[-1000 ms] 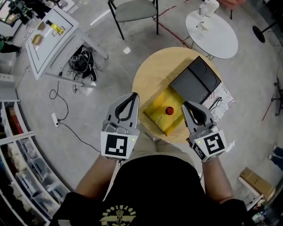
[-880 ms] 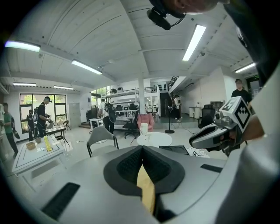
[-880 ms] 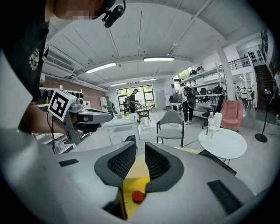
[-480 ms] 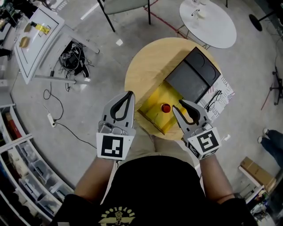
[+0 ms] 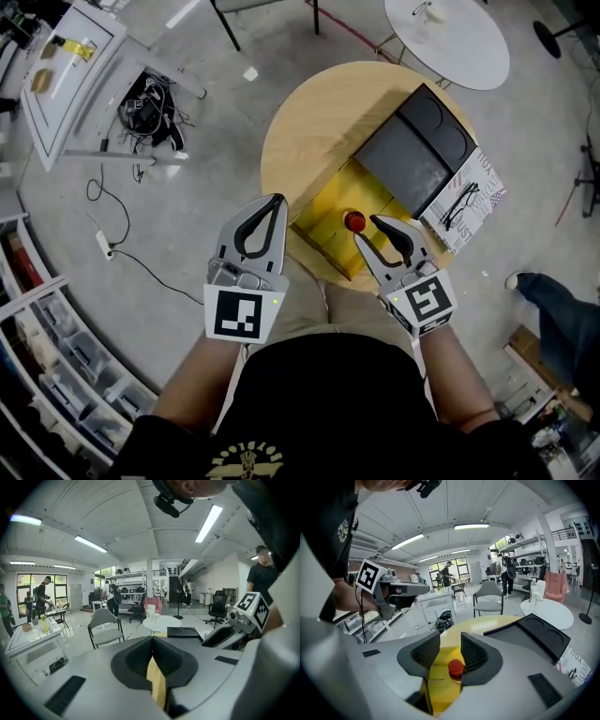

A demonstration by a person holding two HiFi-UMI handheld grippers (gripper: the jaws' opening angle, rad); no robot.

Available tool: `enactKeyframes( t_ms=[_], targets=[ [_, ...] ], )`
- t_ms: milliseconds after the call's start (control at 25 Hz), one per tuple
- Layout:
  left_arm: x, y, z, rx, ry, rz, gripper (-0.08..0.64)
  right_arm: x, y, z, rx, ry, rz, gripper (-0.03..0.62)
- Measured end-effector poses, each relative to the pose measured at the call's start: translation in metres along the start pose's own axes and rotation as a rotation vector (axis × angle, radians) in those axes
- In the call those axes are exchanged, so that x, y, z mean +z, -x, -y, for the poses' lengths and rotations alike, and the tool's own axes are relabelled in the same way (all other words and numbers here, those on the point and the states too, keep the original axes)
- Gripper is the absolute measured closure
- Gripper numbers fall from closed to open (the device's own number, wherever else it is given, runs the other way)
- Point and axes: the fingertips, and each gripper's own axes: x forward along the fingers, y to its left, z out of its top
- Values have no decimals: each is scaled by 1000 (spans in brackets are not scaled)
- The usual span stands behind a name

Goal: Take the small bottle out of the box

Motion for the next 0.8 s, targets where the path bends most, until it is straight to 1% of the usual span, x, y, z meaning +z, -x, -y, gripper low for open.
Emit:
enactKeyframes(
  t_ms=[120, 200, 360, 520, 680, 800],
  targets=[
    [-13, 1, -2, 7, 7, -17, 546, -8, -10, 1, -5, 13, 4, 426],
    [-20, 1, -3, 8, 10, -27, 546, -13, -15, -1, -7, 20, -15, 416],
    [-30, 6, -7, 11, 23, -43, 546, -27, -25, -3, -8, 69, -42, 410],
    [-39, 8, -9, 4, 19, -56, 546, -38, -34, -3, -19, 69, -64, 408],
    [-45, 10, -10, -4, 22, -69, 546, -44, -40, -1, -39, 29, -80, 409],
    [-44, 12, -13, -5, 19, -74, 546, -45, -44, -1, -65, 59, -83, 408]
  ],
)
